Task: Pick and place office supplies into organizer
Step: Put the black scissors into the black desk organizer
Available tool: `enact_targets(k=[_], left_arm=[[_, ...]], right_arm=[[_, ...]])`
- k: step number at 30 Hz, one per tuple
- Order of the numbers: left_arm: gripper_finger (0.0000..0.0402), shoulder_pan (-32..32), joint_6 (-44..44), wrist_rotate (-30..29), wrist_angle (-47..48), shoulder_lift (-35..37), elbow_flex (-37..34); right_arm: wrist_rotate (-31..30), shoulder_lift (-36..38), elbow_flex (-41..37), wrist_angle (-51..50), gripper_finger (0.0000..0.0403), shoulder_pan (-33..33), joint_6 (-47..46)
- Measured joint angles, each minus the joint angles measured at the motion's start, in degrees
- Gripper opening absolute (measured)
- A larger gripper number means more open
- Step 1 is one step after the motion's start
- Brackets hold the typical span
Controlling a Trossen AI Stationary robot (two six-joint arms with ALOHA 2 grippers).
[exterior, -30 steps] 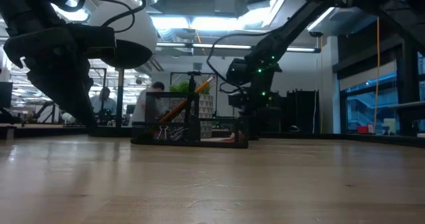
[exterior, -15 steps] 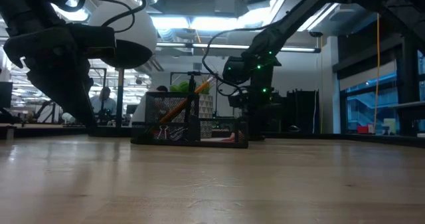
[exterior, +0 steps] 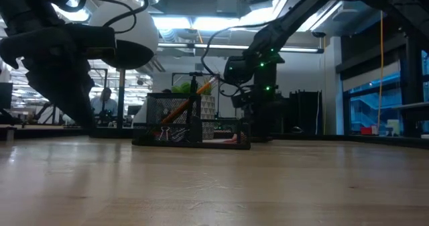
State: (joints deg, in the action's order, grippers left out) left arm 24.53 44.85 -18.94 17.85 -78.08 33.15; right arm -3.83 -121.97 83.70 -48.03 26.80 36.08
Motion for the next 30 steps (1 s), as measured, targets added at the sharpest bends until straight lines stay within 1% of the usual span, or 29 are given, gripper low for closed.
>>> enact_targets(k=[7,12,14,17,19,23,26,28,30], left_arm=[[0.0097,0.0,-1.0,0.7,0.2,0.0,0.0],[0.0097,0.0,-1.8,0.7,0.2,0.0,0.0],[0.0097,0.0,-2.4,0.7,0.2,0.0,0.0],[0.0097,0.0,-2.6,0.7,0.2,0.0,0.0],[0.0097,0.0,-2.6,0.7,0.2,0.0,0.0],[0.0097,0.0,-2.6,0.7,0.2,0.0,0.0],[0.0097,0.0,-2.6,1.0,0.4,0.0,0.0],[0.0097,0.0,-2.6,1.3,0.4,0.0,0.0],[0.0097,0.0,-2.6,2.0,0.4,0.0,0.0]], right_arm=[[2.9,3.5,-0.6,-2.3,0.0060,-0.2,-1.1],[2.1,5.1,-0.6,-2.6,0.0059,-0.3,-1.2],[-0.4,5.2,-0.6,-2.5,0.0059,-0.5,-1.2],[-8.2,5.2,-0.5,-3.3,0.0059,-1.3,-0.7],[-12.1,5.2,-0.5,-3.3,0.0056,-1.9,0.0],[-16.7,6.0,-0.4,-3.3,0.0045,-3.1,0.2],[-16.8,7.4,-0.4,-3.5,0.0021,-3.7,0.3],[-14.2,8.5,-0.4,-3.3,0.0006,-3.8,0.4],[-12.9,9.1,-0.3,-2.8,0.0004,-3.8,0.2]])
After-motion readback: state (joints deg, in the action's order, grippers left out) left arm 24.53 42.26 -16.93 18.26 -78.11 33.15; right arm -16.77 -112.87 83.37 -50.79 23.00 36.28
